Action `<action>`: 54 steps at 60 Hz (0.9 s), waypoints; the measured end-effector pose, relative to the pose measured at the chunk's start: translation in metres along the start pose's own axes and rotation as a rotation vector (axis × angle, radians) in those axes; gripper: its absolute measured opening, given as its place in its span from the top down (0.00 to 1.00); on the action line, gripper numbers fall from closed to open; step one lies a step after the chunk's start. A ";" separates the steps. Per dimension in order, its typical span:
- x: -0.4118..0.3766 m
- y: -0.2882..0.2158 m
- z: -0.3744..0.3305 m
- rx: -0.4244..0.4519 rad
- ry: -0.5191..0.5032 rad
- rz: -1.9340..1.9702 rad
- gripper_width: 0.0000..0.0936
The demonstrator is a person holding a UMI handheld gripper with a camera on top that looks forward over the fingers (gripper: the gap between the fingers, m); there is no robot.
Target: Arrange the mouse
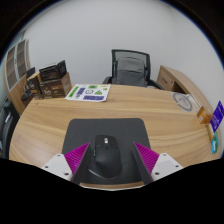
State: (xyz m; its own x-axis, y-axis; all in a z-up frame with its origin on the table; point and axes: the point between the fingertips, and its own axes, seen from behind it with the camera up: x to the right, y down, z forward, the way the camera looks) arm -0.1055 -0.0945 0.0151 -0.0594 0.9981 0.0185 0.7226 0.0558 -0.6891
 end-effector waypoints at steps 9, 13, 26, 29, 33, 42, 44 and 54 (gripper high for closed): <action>0.009 -0.009 -0.081 0.013 0.009 0.021 0.09; 0.015 -0.009 -0.126 0.020 0.015 0.047 0.09; 0.033 0.016 -0.262 0.033 0.063 0.075 0.08; 0.036 0.023 -0.288 0.043 0.077 0.066 0.08; 0.040 0.034 -0.316 0.060 0.101 0.047 0.08; 0.033 0.066 -0.358 0.055 0.097 0.095 0.09; 0.031 0.071 -0.364 0.054 0.093 0.104 0.09; 0.025 0.085 -0.380 0.058 0.097 0.097 0.09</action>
State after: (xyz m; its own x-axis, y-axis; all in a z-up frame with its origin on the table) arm 0.2160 -0.0543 0.2327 0.0773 0.9969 0.0179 0.6804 -0.0396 -0.7317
